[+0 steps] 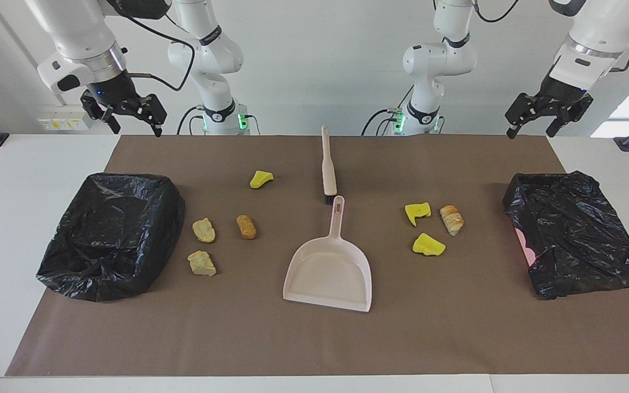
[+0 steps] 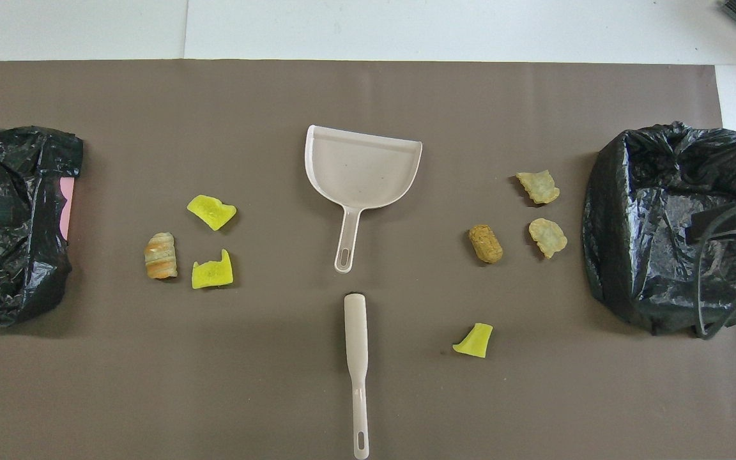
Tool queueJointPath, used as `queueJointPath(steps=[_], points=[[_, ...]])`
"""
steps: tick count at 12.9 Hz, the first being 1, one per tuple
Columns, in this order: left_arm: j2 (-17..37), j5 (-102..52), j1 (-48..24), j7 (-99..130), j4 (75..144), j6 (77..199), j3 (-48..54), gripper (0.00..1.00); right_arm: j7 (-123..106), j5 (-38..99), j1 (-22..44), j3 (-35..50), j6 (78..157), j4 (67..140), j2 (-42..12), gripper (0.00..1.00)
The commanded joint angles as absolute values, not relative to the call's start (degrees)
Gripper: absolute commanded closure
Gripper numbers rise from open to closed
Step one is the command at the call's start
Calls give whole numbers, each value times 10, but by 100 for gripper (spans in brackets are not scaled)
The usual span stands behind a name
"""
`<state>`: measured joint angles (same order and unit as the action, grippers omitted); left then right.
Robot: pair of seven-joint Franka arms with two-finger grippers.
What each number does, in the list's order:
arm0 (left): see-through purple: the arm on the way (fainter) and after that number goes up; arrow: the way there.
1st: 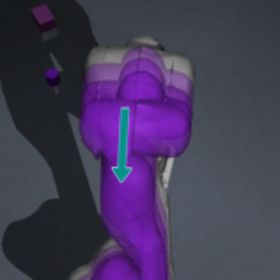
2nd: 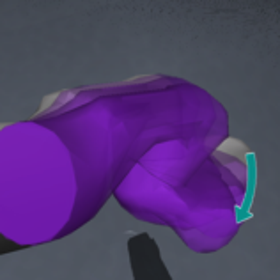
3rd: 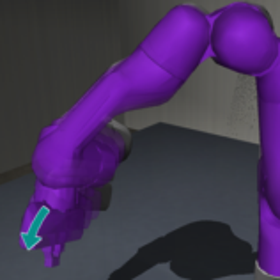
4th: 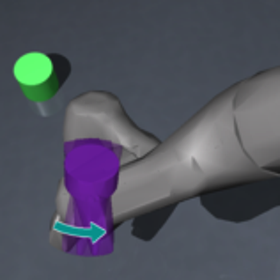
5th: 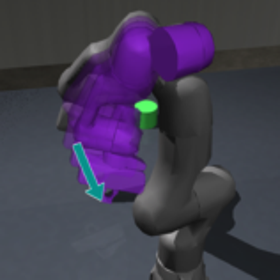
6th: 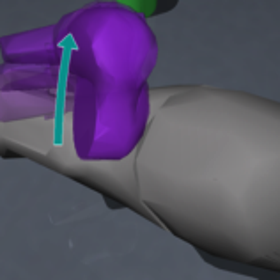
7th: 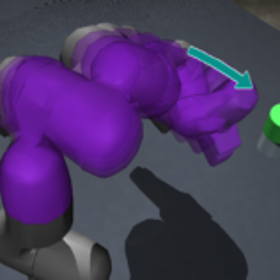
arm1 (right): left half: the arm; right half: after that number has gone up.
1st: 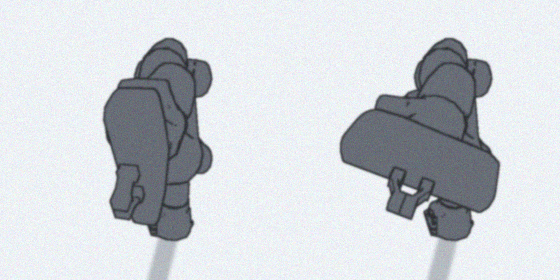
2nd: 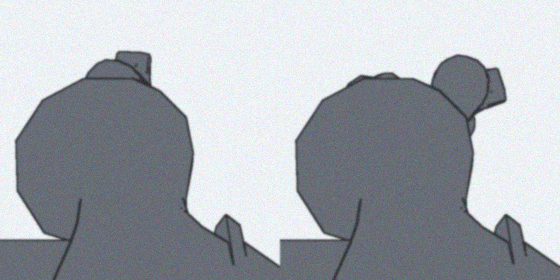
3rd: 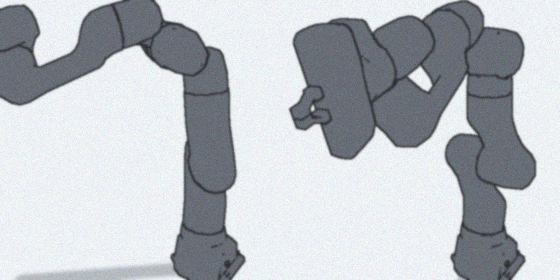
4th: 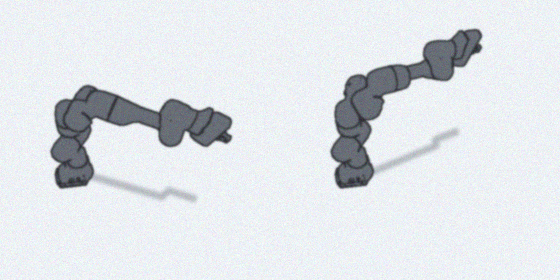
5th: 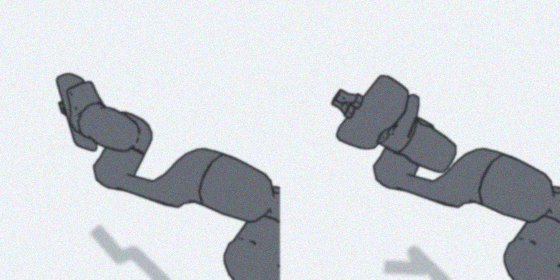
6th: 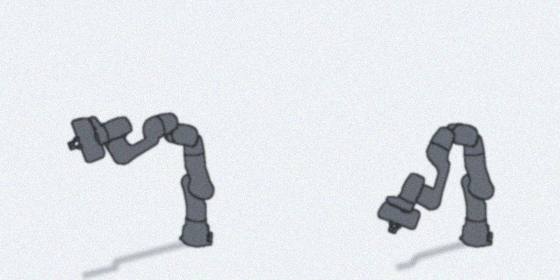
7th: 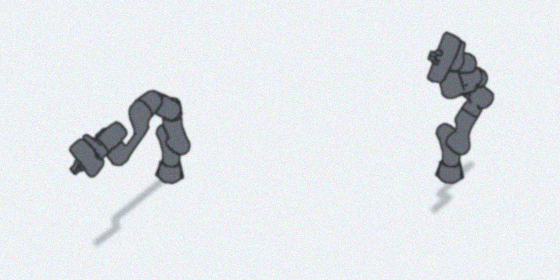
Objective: Sweep and dump trash in bin
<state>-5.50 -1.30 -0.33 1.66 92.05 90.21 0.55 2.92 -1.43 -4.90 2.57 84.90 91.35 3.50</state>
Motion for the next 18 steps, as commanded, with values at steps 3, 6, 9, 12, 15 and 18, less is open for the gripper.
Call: queueJointPath(steps=[3,6,9,12,15,18], points=[[-62,-11,-3,19,933,914,4,0,40,-5,-50,29,845,925,47,0],[-62,-11,-3,23,934,913,4,0,40,-5,-49,29,845,925,48,0],[-75,-13,-7,23,953,915,4,0,39,-5,-49,30,846,925,47,0],[-89,-18,-11,25,977,916,6,0,39,-5,-49,30,846,925,47,0],[-89,-18,-30,26,1003,931,6,0,39,-5,-49,30,845,926,48,0],[-94,-18,-39,39,1016,929,12,0,39,-5,-49,30,845,926,48,0]])
